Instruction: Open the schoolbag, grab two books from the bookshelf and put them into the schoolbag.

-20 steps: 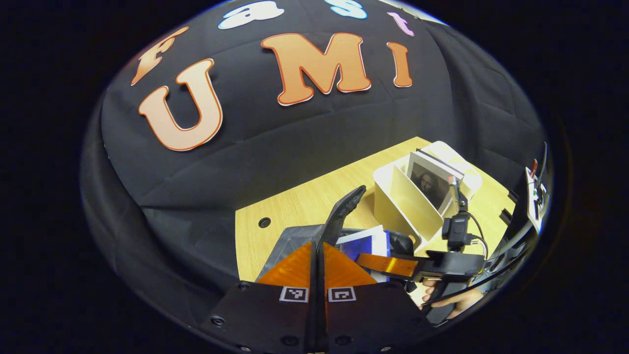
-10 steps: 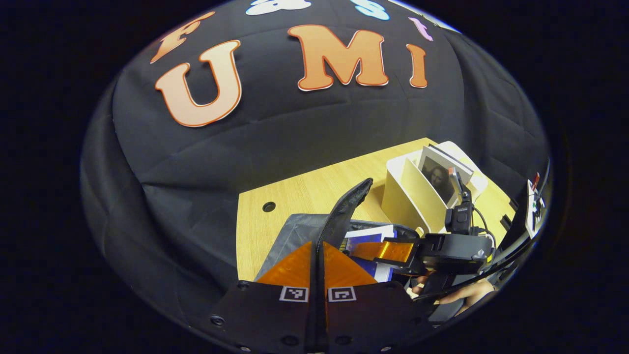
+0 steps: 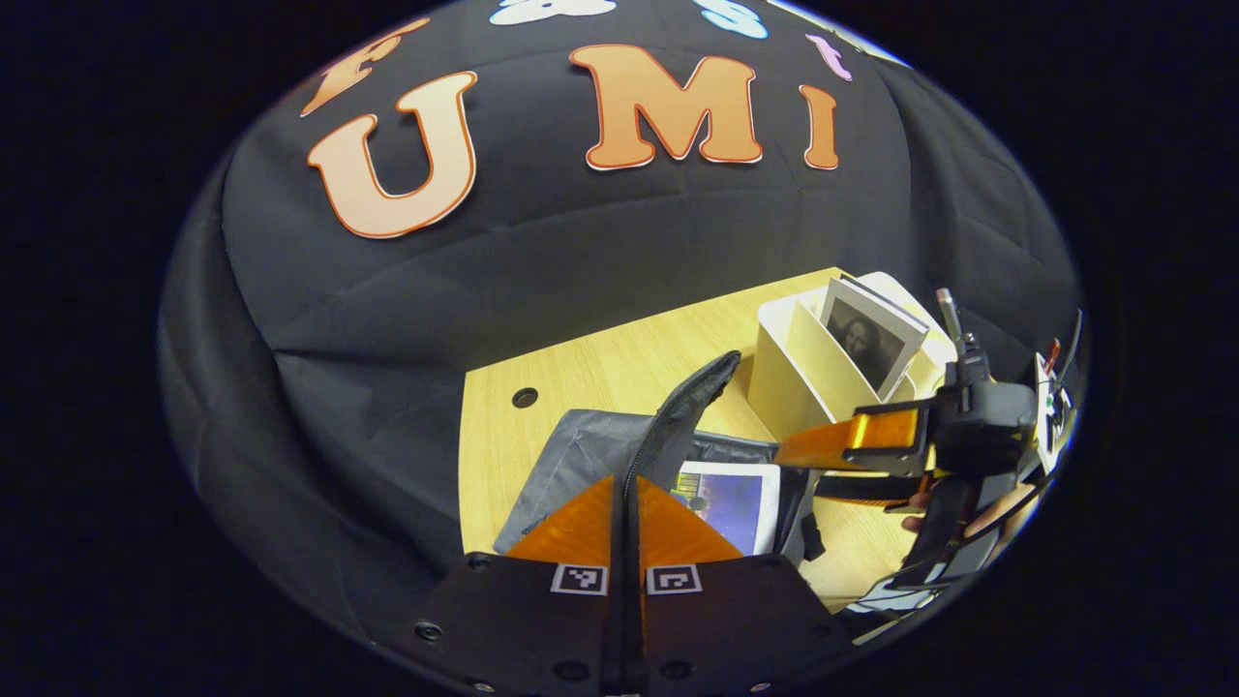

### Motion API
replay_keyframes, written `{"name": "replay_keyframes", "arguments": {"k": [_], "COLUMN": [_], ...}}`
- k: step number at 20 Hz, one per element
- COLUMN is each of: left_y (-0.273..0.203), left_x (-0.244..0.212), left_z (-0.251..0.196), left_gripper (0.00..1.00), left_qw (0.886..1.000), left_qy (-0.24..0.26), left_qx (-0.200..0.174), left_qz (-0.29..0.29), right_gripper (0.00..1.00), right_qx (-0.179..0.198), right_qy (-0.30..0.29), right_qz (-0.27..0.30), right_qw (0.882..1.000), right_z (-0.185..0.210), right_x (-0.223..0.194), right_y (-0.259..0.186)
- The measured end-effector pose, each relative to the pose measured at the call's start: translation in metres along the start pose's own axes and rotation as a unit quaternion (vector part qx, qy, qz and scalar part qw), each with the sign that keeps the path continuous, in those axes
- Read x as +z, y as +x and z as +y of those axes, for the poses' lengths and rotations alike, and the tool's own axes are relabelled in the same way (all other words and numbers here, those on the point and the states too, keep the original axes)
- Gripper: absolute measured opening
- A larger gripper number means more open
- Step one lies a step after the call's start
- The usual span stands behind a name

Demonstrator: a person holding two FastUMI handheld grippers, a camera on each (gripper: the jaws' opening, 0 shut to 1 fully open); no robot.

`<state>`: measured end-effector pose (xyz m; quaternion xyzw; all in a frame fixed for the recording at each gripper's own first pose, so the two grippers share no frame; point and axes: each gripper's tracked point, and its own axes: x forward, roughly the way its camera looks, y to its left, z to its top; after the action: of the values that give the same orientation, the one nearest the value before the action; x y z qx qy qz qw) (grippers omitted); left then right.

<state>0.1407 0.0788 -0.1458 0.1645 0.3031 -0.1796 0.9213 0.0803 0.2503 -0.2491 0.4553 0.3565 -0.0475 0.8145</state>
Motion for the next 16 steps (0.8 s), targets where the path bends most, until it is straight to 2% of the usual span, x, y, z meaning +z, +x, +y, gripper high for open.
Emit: {"name": "replay_keyframes", "arguments": {"k": [3, 8, 12, 16], "left_y": [0.001, 0.002, 0.003, 0.006], "left_x": [-0.002, -0.001, -0.003, -0.003], "left_z": [-0.003, -0.012, -0.010, -0.002], "left_gripper": [0.01, 0.00, 0.01, 0.01], "left_qw": [1.000, 1.000, 1.000, 1.000], "left_qy": [-0.003, 0.021, 0.014, -0.008], "left_qx": [-0.004, -0.004, 0.001, -0.002], "left_qz": [-0.001, -0.009, -0.012, -0.010], "right_gripper": [0.98, 0.98, 0.98, 0.98], "right_qx": [-0.008, -0.029, -0.074, -0.102], "right_qy": [-0.018, -0.012, -0.064, -0.139], "right_qz": [-0.035, -0.098, -0.149, -0.168], "right_qw": [0.999, 0.995, 0.984, 0.971], "right_z": [-0.014, -0.040, -0.061, -0.053], "right_x": [0.022, 0.075, 0.129, 0.178], "right_y": [-0.025, -0.064, -0.100, -0.128]}}
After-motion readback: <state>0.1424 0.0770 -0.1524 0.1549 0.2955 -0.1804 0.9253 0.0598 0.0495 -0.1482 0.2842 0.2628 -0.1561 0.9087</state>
